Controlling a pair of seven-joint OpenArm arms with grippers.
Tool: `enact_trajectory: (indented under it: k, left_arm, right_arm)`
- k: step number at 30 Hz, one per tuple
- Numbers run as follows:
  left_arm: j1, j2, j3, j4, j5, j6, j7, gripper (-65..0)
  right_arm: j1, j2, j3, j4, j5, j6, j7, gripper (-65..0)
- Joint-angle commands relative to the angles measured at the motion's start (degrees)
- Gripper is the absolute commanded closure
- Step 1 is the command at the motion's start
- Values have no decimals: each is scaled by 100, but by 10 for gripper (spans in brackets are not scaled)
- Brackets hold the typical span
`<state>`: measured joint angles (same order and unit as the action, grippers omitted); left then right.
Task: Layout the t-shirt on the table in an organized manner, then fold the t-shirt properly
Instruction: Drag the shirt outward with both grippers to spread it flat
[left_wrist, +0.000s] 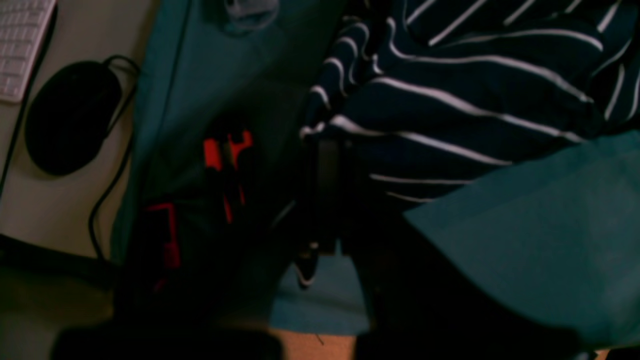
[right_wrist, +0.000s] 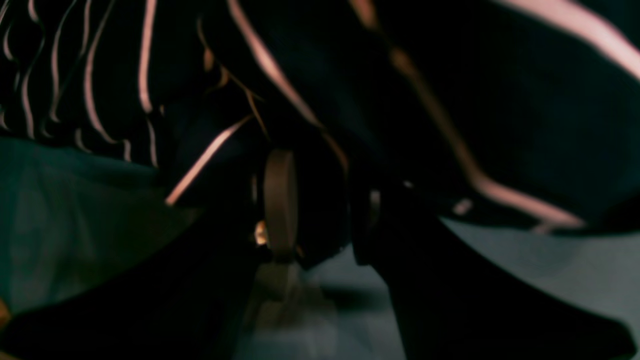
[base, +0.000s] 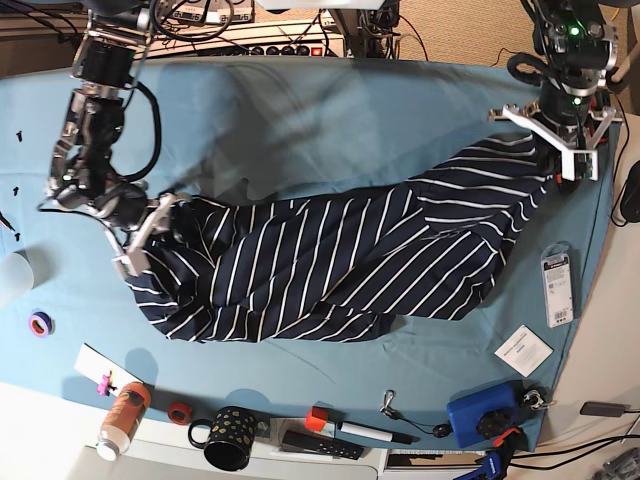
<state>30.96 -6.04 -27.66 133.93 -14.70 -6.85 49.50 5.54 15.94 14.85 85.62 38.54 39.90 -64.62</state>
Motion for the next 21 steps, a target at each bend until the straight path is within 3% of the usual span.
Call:
enact_trajectory:
  k: [1, 11, 14, 17, 21]
  left_arm:
    - [37, -33, -22, 107, -17, 39, -144, 0]
    - [46, -33, -22, -184, -15, 37, -146, 0]
    - [46, -33, -22, -184, -15, 37, -146, 0]
    - [44, -33, -22, -184, -15, 37, -146, 0]
    - [46, -35, -22, -184, -15, 37, -146, 0]
  right_arm:
    - [129, -20, -11, 105, 20, 10, 221, -176]
    - [667, -590, -24, 105, -695, 10, 605, -176]
    - [916, -595, -24, 103, -1034, -245, 623, -168]
    - [1051, -592, -24, 98, -1456, -422, 619, -8]
    - [1064, -538, -11, 101, -2031, -426, 688, 0]
